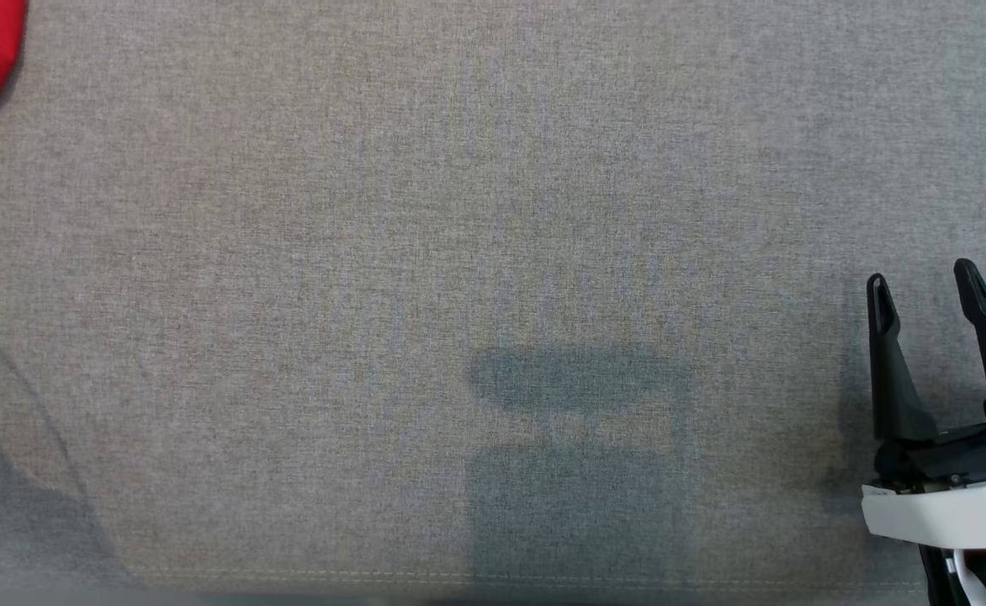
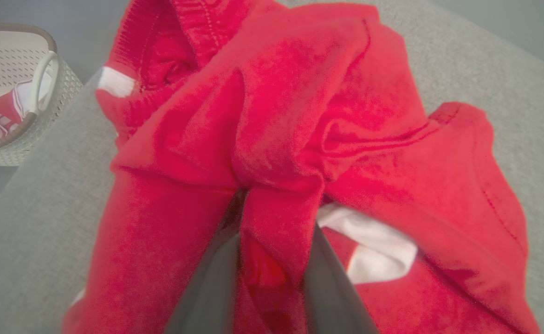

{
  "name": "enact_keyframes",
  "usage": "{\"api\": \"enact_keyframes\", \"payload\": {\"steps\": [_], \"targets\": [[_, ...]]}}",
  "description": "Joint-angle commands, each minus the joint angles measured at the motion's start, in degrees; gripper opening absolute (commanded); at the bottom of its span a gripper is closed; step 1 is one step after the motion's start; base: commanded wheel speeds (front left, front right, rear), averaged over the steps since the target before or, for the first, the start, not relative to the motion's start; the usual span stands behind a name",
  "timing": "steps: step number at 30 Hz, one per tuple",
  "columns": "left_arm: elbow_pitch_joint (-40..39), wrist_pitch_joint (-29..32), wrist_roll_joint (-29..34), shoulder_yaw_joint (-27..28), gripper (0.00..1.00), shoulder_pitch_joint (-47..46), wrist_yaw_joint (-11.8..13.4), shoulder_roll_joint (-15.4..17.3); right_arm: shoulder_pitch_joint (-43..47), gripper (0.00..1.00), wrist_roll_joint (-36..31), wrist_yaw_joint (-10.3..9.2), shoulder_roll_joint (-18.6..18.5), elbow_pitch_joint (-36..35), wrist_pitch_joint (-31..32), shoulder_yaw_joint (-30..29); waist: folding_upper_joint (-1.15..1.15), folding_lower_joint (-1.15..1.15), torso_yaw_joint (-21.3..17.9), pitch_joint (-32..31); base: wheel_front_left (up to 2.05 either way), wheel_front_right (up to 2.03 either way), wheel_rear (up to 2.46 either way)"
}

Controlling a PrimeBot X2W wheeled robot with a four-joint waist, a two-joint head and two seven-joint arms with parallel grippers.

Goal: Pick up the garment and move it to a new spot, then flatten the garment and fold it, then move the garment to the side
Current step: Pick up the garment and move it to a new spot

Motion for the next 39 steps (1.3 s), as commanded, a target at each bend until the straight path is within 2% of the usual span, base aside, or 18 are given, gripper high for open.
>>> {"api": "enact_keyframes", "payload": {"steps": [1,6,12,18,19,21,24,25,27,31,34,36,39], "targets": [[0.08,-1.08,0.55,1.35,0.0,-1.9,-0.11,4.65,-0.07,1.0,0.79,-0.01,-0.68,-1.66,-0.66,1.32,0.0,0.0,-0.03,-0.42,0.0,0.0,0.0],[1.94,-4.56,1.59,0.87,0.0,-4.25,-1.46,5.2,0.0,1.0,1.37,-0.01,-0.77,-1.34,-0.83,0.66,0.0,0.0,0.44,-1.88,0.0,0.0,0.0],[1.05,-13.03,3.19,0.05,0.0,-5.88,-3.73,4.58,0.45,1.0,1.96,-0.01,-0.32,-0.31,-1.19,-0.77,0.0,0.0,1.71,-6.55,0.0,0.0,0.0],[-3.44,-22.89,5.16,-1.93,0.0,-1.14,-4.66,1.16,1.67,1.0,2.55,-0.01,0.68,1.08,-1.32,-0.67,0.0,0.0,3.05,-12.86,0.0,0.0,0.0],[-3.44,-22.89,5.16,-1.93,0.0,-1.14,-4.66,1.16,1.67,1.0,2.55,-0.01,0.68,1.08,-1.32,-0.67,0.0,0.0,3.05,-12.86,0.0,0.0,0.0],[-5.78,-25.89,4.91,-2.07,0.0,2.4,-4.34,-0.98,2.28,1.0,2.88,-0.01,1.01,1.78,-1.35,-0.38,0.0,0.0,3.48,-14.89,0.0,0.0,0.0],[-11.18,-29.46,5.27,-2.95,0.0,9.8,-2.1,-4.13,3.05,1.0,3.22,-0.01,1.46,2.65,-1.59,0.45,0.0,0.0,3.53,-17.83,0.0,0.0,0.0],[-16.59,-30.48,5.7,-3.76,0.0,15.55,0.27,-5.81,3.61,1.0,3.4,-0.01,1.69,3.16,-1.6,0.85,0.0,0.0,3.39,-19.5,0.0,0.0,0.0],[-23.61,-31.27,6.68,-4.54,0.0,21.44,3.78,-6.83,4.24,1.0,3.63,-0.01,1.87,3.68,-1.61,0.93,0.0,0.0,3.29,-21.15,0.0,0.0,0.0],[-39.65,-30.05,9.01,-7.51,0.0,32.94,11.01,-7.54,5.1,1.0,4.14,-0.01,2.14,3.89,-1.55,1.16,0.0,0.0,1.84,-22.88,0.0,0.0,0.0],[-50.28,-28.02,10.49,-9.93,0.0,38.75,15.51,-8.14,5.37,1.0,4.32,-0.01,2.31,4.08,-1.64,1.16,0.0,0.0,-0.11,-23.37,0.0,0.0,0.0],[-55.21,-26.0,11.83,-12.08,0.0,40.79,17.25,-8.07,5.5,1.0,4.55,-0.01,2.41,4.27,-1.8,1.1,0.0,0.0,-1.92,-23.55,0.0,0.0,0.0],[-60.26,-23.16,13.09,-15.68,0.0,41.57,17.88,-9.26,5.86,1.0,4.77,-0.01,2.55,4.44,-2.12,0.85,0.0,0.0,-5.05,-23.91,0.0,0.0,0.0]]}}
